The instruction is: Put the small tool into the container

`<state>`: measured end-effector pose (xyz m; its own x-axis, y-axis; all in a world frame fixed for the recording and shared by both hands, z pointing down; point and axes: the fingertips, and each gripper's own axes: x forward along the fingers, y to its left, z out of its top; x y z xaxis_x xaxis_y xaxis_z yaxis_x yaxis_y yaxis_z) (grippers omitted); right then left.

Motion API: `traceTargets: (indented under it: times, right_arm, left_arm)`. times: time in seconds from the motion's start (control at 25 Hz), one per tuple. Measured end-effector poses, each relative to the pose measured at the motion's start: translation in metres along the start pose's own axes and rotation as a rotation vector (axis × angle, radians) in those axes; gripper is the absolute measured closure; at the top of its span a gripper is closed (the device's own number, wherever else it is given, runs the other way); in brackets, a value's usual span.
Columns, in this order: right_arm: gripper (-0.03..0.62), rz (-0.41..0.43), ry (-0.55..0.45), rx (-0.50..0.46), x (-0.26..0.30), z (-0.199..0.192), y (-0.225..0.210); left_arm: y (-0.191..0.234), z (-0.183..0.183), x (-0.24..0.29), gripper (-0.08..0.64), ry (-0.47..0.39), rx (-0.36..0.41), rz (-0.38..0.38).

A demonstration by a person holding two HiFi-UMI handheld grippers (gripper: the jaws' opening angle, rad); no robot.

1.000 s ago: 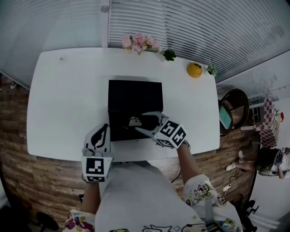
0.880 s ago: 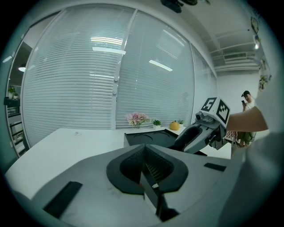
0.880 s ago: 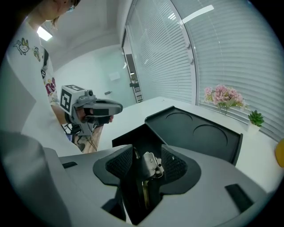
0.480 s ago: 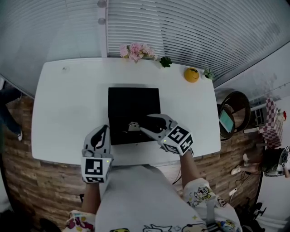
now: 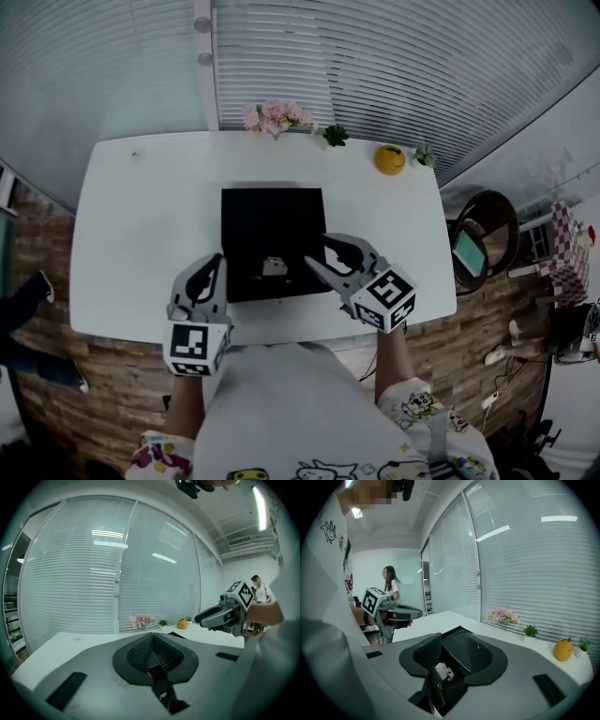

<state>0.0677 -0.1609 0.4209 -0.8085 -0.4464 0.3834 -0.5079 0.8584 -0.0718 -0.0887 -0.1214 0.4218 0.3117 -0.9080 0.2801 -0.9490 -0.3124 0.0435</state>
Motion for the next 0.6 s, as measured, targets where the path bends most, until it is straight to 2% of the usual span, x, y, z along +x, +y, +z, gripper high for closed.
traceTargets:
  times: [0.28,0.6]
  right_arm:
    - [0.485,-0.072,-0.089,0.002,-0.025,0.015,0.004]
    - [0.554,-0.117,-0.141,0.033,-0.044,0.013,0.014]
  left_arm:
    - [-0.008,0.009,-0.004,0.555,-0.018,-0.001,-0.028]
    - [-0.020,-0.002,-0.010,0.555,0.029,-0.014,-0.071]
